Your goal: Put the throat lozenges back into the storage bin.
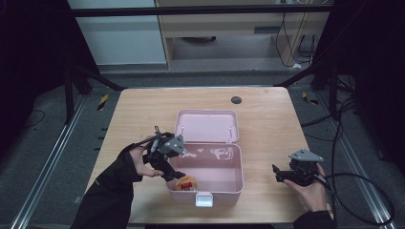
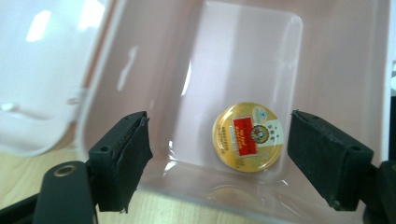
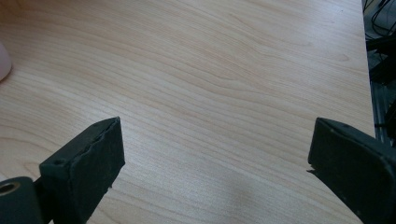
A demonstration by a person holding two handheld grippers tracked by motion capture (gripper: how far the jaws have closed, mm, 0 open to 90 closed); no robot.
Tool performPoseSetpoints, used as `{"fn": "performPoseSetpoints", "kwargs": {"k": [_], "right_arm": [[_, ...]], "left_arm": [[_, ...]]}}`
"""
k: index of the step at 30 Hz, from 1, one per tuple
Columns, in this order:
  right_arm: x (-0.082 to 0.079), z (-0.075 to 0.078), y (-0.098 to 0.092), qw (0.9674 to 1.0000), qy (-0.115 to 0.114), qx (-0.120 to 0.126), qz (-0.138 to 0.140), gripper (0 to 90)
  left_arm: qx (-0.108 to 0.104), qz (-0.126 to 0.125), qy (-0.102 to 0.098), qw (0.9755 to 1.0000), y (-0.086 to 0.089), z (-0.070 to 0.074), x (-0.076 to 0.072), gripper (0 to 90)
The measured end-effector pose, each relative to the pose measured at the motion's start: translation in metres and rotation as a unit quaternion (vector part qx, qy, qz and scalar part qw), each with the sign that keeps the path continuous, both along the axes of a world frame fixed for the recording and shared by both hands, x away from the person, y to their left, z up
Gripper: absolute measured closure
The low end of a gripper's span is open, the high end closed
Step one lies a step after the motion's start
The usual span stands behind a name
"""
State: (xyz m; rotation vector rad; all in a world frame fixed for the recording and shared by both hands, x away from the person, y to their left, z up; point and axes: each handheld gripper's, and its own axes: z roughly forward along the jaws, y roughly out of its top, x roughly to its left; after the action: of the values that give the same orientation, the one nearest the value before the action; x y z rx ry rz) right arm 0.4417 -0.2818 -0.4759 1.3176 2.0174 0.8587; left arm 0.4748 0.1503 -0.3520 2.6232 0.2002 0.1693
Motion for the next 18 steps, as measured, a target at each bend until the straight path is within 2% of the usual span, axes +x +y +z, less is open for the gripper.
{"fn": "performPoseSetpoints", "kwargs": {"k": [3,6,8,11,12,17,18], "right_arm": [[0.000,0.000,0.000,1.0000,-0.001,-0.001,-0.001,3.9],[0.000,0.000,0.000,1.0000,0.000,0.001,-0.002,4.0],[0.000,0.000,-0.001,1.0000,0.001,-0.001,-0.002,3.9],[0.000,0.000,-0.001,1.0000,0.001,-0.001,-0.002,3.9],[0.000,0.000,-0.001,1.0000,0.001,-0.001,-0.002,3.9],[0.000,0.000,-0.001,1.0000,0.004,-0.002,-0.004,3.8],[0.000,0.000,-0.001,1.0000,0.003,-0.002,-0.004,3.8]], "left_arm": [[-0.017,0.022,-0.014,0.9995,0.010,0.006,0.000,21.3],[-0.029,0.035,-0.020,0.9988,0.018,0.010,0.000,21.8],[-0.043,0.058,-0.028,0.9970,0.030,0.013,0.000,21.9],[-0.046,0.071,-0.032,0.9959,0.038,0.014,0.000,21.9],[-0.052,0.083,-0.036,0.9945,0.046,0.014,0.000,21.9],[-0.058,0.105,-0.039,0.9920,0.060,0.009,-0.001,21.9],[-0.063,0.116,-0.039,0.9905,0.068,0.005,-0.001,22.0]]}}
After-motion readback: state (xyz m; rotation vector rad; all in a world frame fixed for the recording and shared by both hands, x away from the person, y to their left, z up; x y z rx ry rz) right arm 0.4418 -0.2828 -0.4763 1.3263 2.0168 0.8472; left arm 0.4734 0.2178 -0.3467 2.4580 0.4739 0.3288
